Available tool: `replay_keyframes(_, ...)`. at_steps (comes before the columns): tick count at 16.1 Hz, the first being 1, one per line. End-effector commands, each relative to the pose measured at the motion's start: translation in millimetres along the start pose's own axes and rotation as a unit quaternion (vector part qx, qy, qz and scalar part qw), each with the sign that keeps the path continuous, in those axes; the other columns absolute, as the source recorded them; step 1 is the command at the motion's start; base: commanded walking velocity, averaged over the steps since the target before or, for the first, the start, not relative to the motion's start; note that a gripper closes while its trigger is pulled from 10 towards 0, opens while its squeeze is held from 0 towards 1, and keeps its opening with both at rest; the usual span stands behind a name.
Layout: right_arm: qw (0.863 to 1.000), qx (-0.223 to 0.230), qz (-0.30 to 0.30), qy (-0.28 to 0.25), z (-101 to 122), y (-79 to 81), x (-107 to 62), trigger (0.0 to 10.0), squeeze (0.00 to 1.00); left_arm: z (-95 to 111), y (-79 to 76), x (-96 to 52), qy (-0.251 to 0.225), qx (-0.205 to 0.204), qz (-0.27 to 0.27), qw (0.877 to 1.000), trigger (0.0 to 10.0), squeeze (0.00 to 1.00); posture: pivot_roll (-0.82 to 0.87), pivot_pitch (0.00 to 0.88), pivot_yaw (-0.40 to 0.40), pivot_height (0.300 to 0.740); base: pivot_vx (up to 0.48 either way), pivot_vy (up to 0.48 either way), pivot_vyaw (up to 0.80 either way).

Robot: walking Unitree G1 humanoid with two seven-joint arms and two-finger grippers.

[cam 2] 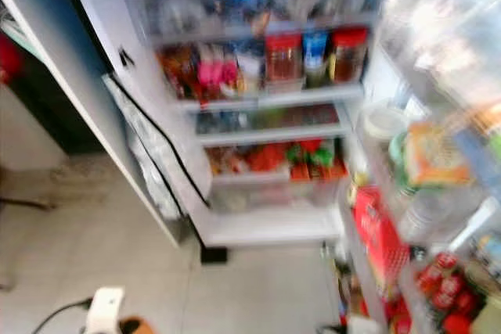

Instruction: Restocking fridge

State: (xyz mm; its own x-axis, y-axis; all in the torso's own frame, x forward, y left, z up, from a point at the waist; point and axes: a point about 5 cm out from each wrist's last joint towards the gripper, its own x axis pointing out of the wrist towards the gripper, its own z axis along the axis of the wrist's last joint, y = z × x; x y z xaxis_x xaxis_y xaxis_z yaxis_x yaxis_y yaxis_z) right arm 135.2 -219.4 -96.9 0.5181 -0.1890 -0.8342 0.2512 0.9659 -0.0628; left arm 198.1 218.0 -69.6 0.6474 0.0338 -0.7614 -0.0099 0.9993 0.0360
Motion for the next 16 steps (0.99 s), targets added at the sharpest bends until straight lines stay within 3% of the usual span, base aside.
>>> replay_keyframes(1, 1.000, 0.003, 0.008, -0.002, 2, 10.6, 0.8, 10.0, 0.00, -1, 0.5, -0.4, 0.000, -0.006, -0.002, 1.000, 10.0, 0.00, -0.06, 0.005, 0.072, 0.740, 0.000, 0.000, 0.00)
replay_keyframes(3, 1.000, 0.001, 0.006, -0.002, 2, 9.9, 0.8, 10.0, 0.00, 15, -1.8, 2.0, -0.041, -0.012, -0.006, 0.999, 10.0, 0.00, -0.06, 0.000, 0.072, 0.740, 0.000, 0.000, 0.00)
replay_keyframes(5, 1.000, -0.003, 0.002, 0.000, 1, 8.2, 0.6, 10.0, 0.00, 68, 0.9, 3.6, -0.149, -0.009, -0.023, 0.989, 10.0, 0.00, -0.04, 0.014, 0.067, 0.740, 0.000, 0.000, 0.00)
replay_keyframes(6, 1.000, -0.004, 0.002, 0.000, 1, 7.9, 0.5, 10.0, 0.00, 90, 1.6, 1.4, -0.195, -0.011, -0.032, 0.980, 10.0, 0.00, -0.04, 0.023, 0.065, 0.740, 0.000, 0.000, 0.00)
replay_keyframes(8, 1.000, -0.004, 0.002, 0.002, 0, 8.4, 0.3, 10.0, 0.00, 112, -3.7, -3.0, -0.250, -0.024, -0.055, 0.966, 10.0, 0.00, -0.04, 0.034, 0.064, 0.740, 0.000, 0.000, 0.00)
replay_keyframes(10, 1.000, -0.004, 0.003, 0.003, -1, 8.4, 0.2, 10.0, 0.00, 142, -20.5, -13.1, -0.323, -0.075, -0.098, 0.938, 10.0, 0.00, -0.04, 0.042, 0.064, 0.740, 0.000, 0.000, 0.00)
replay_keyframes(11, 1.000, -0.004, 0.003, 0.003, -1, 7.9, 0.2, 10.0, 0.00, 151, -27.5, -17.9, -0.343, -0.097, -0.119, 0.927, 10.0, 0.00, -0.04, 0.050, 0.063, 0.740, 0.000, 0.000, 0.00)
replay_keyframes(12, 1.000, -0.003, 0.002, 0.003, -1, 7.5, 0.1, 10.0, 0.00, 162, -41.1, -26.2, -0.366, -0.132, -0.162, 0.907, 10.0, 0.00, -0.04, 0.050, 0.063, 0.740, 0.000, 0.000, 0.00)
replay_keyframes(14, 1.000, -0.003, 0.002, 0.004, -1, 7.8, 0.1, 10.0, 0.00, 167, -59.6, -37.2, -0.358, -0.195, -0.243, 0.880, 10.0, 0.00, -0.05, 0.057, 0.069, 0.740, 0.000, 0.000, 0.00)
replay_keyframes(16, 1.000, 0.000, 0.000, 0.003, -2, 8.2, -0.1, 10.0, 0.00, 154, -58.1, -38.2, -0.340, -0.213, -0.248, 0.882, 10.0, 0.00, -0.05, 0.067, 0.070, 0.740, 0.000, 0.000, 0.00)
